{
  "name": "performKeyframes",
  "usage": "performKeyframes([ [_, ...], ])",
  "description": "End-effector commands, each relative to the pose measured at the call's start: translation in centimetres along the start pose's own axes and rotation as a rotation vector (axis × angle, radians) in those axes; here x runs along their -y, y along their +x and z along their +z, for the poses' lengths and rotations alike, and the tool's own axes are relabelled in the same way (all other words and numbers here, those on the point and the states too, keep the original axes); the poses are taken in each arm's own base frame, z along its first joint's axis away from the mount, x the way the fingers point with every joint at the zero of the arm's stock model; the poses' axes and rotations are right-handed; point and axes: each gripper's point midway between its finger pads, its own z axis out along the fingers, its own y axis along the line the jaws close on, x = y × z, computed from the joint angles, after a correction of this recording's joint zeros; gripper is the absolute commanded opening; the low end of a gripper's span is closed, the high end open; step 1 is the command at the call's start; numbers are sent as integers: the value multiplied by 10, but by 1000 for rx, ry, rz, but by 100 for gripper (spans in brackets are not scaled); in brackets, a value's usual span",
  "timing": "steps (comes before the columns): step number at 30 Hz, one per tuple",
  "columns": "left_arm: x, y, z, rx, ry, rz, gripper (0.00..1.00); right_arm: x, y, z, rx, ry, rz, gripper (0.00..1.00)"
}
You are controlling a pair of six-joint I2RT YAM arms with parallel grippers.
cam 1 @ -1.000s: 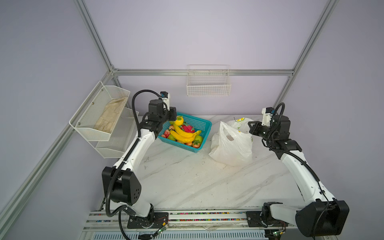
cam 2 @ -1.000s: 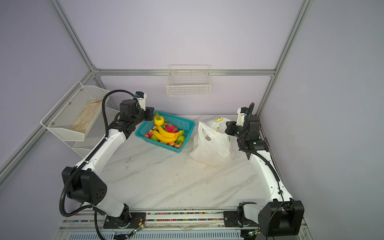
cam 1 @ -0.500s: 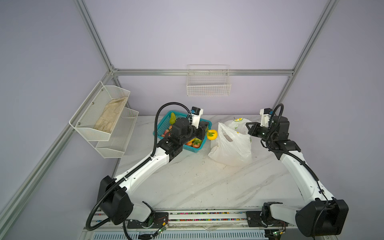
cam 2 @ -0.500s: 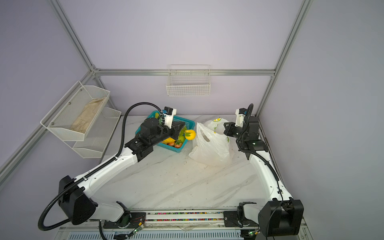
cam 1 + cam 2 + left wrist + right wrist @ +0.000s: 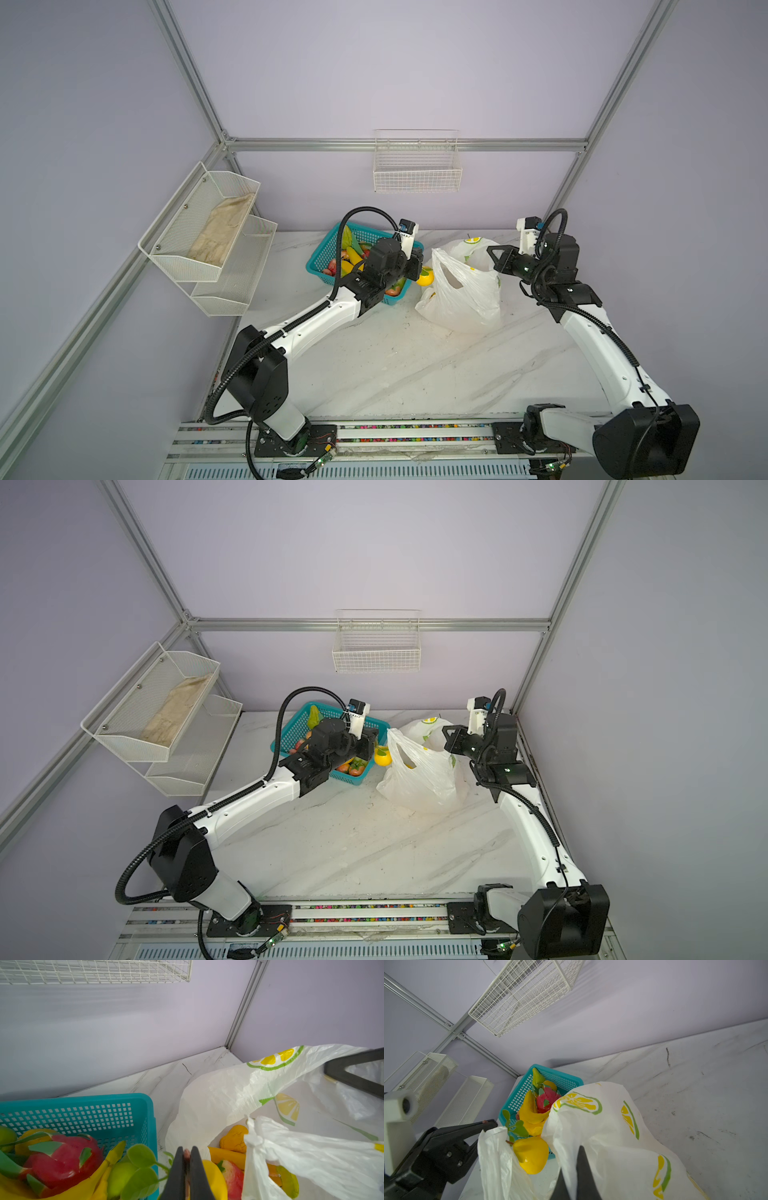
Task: Place the fake fruits into the plastic bag and tie a complex knot
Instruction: 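Carry the leafy yellow fruit into the bag held by the right gripper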
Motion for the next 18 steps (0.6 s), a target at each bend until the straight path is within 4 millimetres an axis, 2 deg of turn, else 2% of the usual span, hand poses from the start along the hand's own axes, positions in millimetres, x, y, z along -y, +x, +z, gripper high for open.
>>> performKeyframes([
  [1,32,-60,-12,139,132,-34,0,-11,-2,-3,18,-45,-4,0],
  [7,72,-62,-37,163,318,-45,0,-4,-1,1,12,-14,3,0],
  [15,104,-46,-61,134,427,-45,0,-1,-3,5,9,0,-1,0],
  [18,115,-38,-60,123,463,-39,0,-1,-1,6,3,-3,-1,0],
])
